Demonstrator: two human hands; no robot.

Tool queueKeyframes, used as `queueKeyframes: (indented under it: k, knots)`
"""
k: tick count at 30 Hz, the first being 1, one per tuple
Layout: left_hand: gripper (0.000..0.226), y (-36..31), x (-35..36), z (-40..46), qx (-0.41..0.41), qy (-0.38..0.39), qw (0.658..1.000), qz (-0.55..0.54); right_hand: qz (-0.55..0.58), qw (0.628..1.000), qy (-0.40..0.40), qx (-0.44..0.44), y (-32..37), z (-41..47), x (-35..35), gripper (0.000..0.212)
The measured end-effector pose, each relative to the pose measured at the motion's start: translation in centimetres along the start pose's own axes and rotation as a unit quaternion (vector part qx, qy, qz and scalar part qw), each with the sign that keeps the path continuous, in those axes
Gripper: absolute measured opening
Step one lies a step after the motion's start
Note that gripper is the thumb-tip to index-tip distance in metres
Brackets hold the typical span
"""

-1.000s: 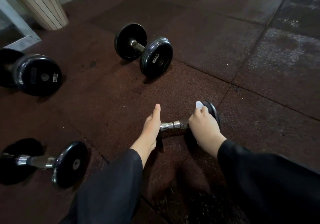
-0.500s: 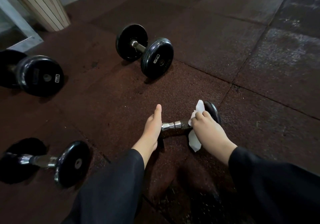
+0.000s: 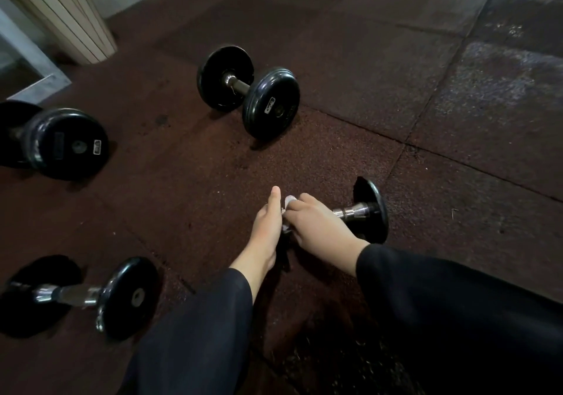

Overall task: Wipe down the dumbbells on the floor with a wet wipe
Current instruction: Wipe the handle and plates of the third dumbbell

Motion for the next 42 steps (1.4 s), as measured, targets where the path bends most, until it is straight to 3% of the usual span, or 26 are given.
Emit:
queueKeyframes:
  k: [2,8,10,12,15,19,25,30,35,38,42]
  knots:
    - [0.056,0.0,-0.2,-0.1,-0.004,-0.012,1.000,0.000,0.021,0.999,-0.034,0.027,-1.4,-1.2,0.8,0.020]
    - [0.063,-0.1,-0.2,-0.2,-0.007,-0.020,1.000,0.008,0.008,0.997,0.053,0.047,-1.5,-1.4,1.8,0.052]
    - [0.062,-0.1,-0.3,-0.2,-0.002,-0.023,1.000,0.015,0.036,0.998,0.042,0.033,-1.1,-1.9,1.6,0.060]
    - [0.064,0.0,-0.3,-0.1,0.006,-0.022,0.999,0.022,-0.002,1.000,0.015,-0.016,-0.2,-2.7,1.7,0.057]
    - [0.064,0.0,-0.3,-0.1,0.008,-0.019,0.999,0.026,-0.054,0.998,0.007,-0.010,-0.1,-3.0,1.6,0.052]
    - [0.062,-0.1,-0.2,-0.2,-0.001,-0.019,1.000,0.022,0.005,0.997,0.064,0.047,-0.2,-1.6,2.1,0.055]
    - [0.056,0.1,-0.3,0.1,0.000,-0.019,1.000,0.012,-0.047,0.999,0.006,-0.021,-0.1,-2.9,1.9,0.053]
    - [0.057,-0.1,-0.3,-0.1,-0.005,-0.028,0.999,0.017,0.052,0.996,0.053,0.039,-0.2,-1.0,1.6,0.056]
    - [0.059,0.2,-0.1,0.2,0.001,-0.006,1.000,0.004,0.085,0.996,0.025,-0.001,0.1,-3.1,2.2,0.072]
    - [0.061,0.4,-0.3,0.3,-0.011,-0.014,1.000,0.015,0.029,0.999,0.007,-0.025,0.5,-3.9,2.4,0.066]
    - [0.055,0.0,-0.2,-0.3,-0.007,-0.016,1.000,0.003,-0.070,0.995,0.010,-0.063,1.5,-3.7,2.9,0.040]
Point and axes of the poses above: each hand's wrist, its own z-axis towards the middle knuckle, its own x-axis out of the palm, y = z × x, the point moved 8 cm from there along z, towards the middle knuckle, and after that the axes turned 10 degrees about -x, right-handed, at the moved point
